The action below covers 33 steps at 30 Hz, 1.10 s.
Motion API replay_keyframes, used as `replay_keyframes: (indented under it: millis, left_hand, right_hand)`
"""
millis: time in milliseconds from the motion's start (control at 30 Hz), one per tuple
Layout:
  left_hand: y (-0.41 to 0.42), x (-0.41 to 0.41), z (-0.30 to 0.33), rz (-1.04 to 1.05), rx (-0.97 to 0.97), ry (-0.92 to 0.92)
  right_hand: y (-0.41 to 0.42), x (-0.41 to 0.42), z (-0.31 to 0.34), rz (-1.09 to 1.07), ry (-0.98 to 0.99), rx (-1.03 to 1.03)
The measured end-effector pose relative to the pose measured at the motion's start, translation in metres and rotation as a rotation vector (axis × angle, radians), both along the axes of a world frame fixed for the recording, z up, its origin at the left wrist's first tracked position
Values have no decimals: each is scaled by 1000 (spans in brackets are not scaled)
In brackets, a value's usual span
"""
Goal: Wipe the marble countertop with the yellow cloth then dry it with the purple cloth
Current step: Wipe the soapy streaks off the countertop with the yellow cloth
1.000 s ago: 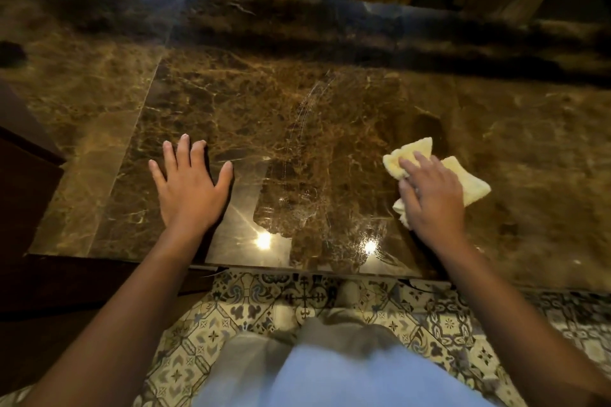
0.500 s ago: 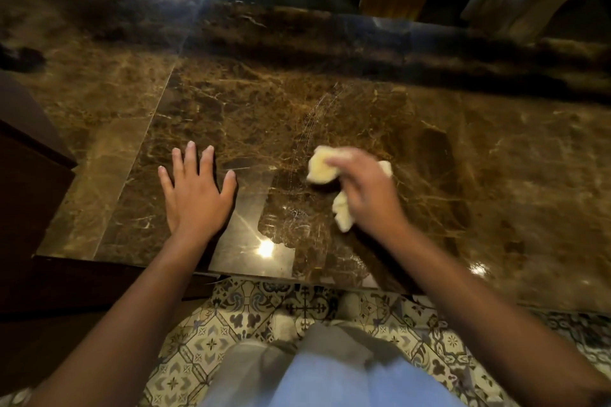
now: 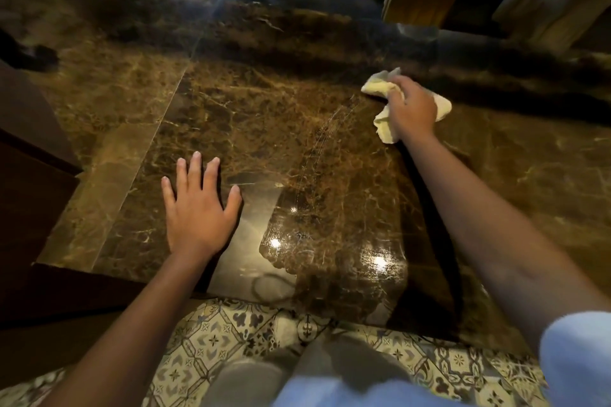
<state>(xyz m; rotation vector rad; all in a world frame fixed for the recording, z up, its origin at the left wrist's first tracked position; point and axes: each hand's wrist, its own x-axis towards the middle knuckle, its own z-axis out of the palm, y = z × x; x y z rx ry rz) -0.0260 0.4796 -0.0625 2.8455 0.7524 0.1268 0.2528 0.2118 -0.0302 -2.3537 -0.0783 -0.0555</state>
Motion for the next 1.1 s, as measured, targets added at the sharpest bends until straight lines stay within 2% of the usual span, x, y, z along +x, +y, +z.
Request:
replay_keyframes:
  millis: [300, 833, 967, 1100]
  left_hand:
    - [0, 0, 1, -1, -4, 2]
    - [0, -4, 2, -13, -26, -17]
    - [1, -4, 2, -19, -34, -22]
    - [2, -5, 2, -26, -40, -29]
  right_hand:
    - [50, -37, -10, 318, -21, -5]
    - [7, -239, -11, 560, -13, 146]
    - [-15, -263, -8, 475, 19, 171]
    - [-71, -250, 13, 100, 87, 204]
